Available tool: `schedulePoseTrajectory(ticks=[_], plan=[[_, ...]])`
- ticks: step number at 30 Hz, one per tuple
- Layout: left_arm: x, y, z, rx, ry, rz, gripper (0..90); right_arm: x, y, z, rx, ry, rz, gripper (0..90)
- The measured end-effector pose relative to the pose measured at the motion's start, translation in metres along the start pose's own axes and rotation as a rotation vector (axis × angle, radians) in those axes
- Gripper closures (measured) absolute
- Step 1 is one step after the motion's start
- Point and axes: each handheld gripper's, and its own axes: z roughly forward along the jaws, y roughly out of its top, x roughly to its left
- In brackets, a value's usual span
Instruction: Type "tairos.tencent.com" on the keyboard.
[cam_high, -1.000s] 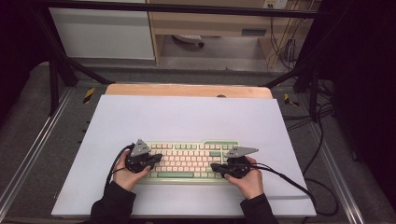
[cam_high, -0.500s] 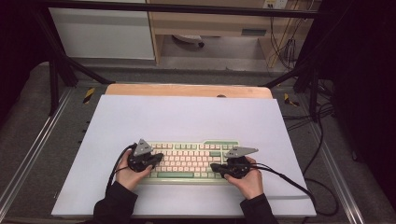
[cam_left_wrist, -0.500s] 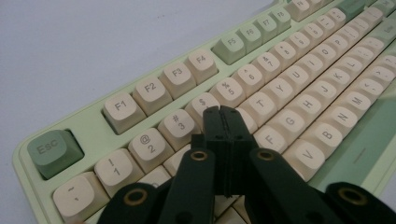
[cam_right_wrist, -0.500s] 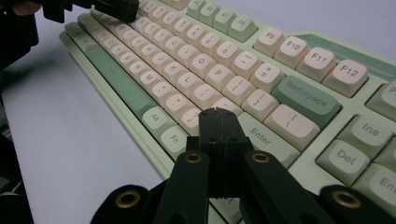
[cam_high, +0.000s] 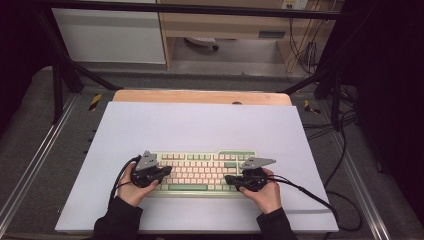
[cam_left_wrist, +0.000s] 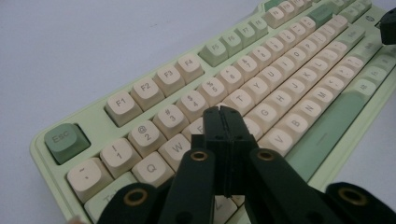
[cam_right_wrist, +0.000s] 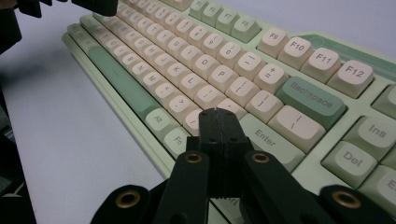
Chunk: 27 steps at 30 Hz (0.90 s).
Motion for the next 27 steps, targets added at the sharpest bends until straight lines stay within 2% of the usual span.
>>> schedulePoseTrajectory(ticks=[7,16,27], plan=[[0.001,-0.005,-0.006,0.003,-0.003,-0.003,90.0,0.002,0.002,0.002,0.004,0.005,-0.003,90.0],[0.005,-0.013,-0.016,0.0,-0.002,-0.015,90.0,0.012,0.01,0.008,0.007,0.018,-0.015,90.0],[0.011,-0.02,-0.024,0.001,0.003,-0.026,90.0,0.027,0.026,0.024,0.006,0.039,-0.043,90.0]])
